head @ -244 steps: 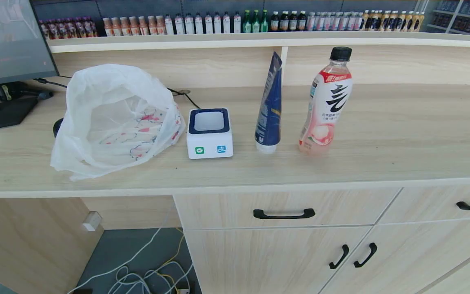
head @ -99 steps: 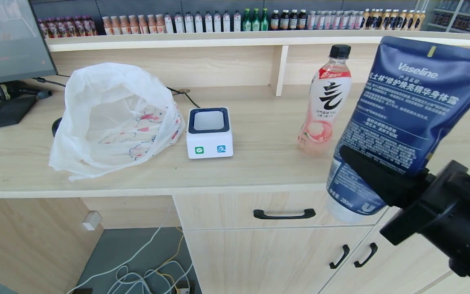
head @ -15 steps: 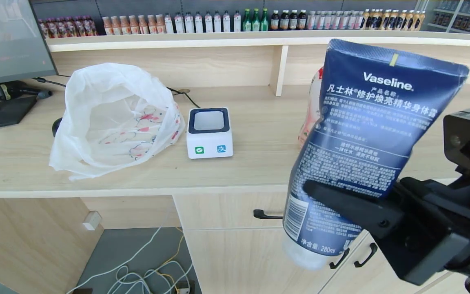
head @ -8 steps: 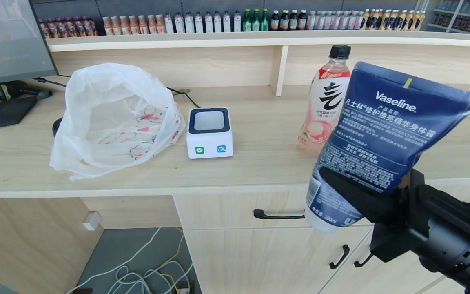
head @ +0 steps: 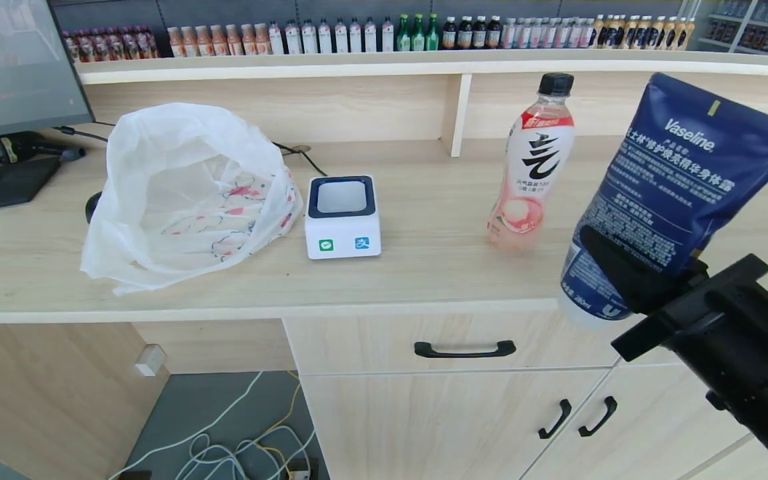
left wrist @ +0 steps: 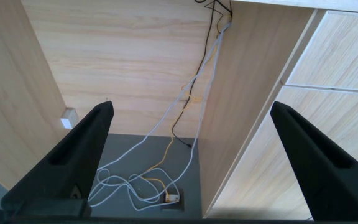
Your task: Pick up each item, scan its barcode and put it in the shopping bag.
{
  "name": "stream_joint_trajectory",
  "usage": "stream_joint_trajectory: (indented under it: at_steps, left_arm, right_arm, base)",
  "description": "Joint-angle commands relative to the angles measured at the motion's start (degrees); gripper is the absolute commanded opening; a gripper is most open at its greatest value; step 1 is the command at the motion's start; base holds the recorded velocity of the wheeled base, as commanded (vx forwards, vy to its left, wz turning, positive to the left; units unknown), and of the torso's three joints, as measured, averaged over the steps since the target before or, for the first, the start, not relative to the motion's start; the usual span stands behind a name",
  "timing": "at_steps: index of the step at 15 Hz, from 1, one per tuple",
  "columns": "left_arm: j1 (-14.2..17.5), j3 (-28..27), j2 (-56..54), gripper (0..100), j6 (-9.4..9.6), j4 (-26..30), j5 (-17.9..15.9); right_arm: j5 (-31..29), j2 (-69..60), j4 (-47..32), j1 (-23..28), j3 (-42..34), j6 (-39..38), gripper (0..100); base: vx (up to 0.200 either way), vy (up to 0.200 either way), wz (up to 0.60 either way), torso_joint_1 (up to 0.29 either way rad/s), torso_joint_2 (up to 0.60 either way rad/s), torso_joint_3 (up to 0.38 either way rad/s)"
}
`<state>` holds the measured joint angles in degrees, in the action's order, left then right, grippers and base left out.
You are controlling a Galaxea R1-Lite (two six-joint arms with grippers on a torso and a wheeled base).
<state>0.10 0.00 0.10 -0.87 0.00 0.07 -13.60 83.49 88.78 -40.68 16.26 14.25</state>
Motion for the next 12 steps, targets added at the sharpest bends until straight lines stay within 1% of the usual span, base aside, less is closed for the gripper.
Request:
stream_joint_trajectory:
  at_steps: [1, 3, 6, 8, 11, 12]
  left_arm:
    - [-0.01, 0.0, -0.01, 100, -0.01, 0.0, 0.01]
    - [-0.01, 0.0, -0.01, 100, -0.01, 0.0, 0.01]
    - [-0.01, 0.0, -0.01, 100, -0.01, 0.0, 0.01]
    - [-0.01, 0.0, -0.01, 100, -0.01, 0.0, 0.01]
    - [-0.01, 0.0, 0.08, 100, -0.1, 0.0, 0.01]
    - [-0.01, 0.0, -0.01, 100, -0.1, 0.0, 0.01]
  right_arm:
    - [-2.57, 0.71, -0.1, -0.01, 2.81, 0.87, 0]
    - [-7.23, 1.15, -0.37, -0.01, 6.68, 1.31, 0]
    - [-8.28, 1.23, -0.37, -0.01, 5.45, 1.39, 0]
    - [-9.95, 1.23, -0.28, -0.01, 5.01, 1.57, 0]
    - [-10.3, 1.76, -0.37, 0.16, 4.39, 1.48, 0]
    - [-12.32, 1.85, -0.28, 0.16, 4.39, 1.48, 0]
  base:
    - [0.0, 0.0, 0.0, 0.0, 0.0, 0.0]
    - [0.0, 0.0, 0.0, 0.0, 0.0, 0.0]
    - [0.0, 0.0, 0.0, 0.0, 0.0, 0.0]
    - [0.0, 0.2, 0.0, 0.005, 0.0, 0.002]
    - [0.0, 0.2, 0.0, 0.001, 0.0, 0.002]
    - [0.0, 0.2, 0.0, 0.012, 0.0, -0.002]
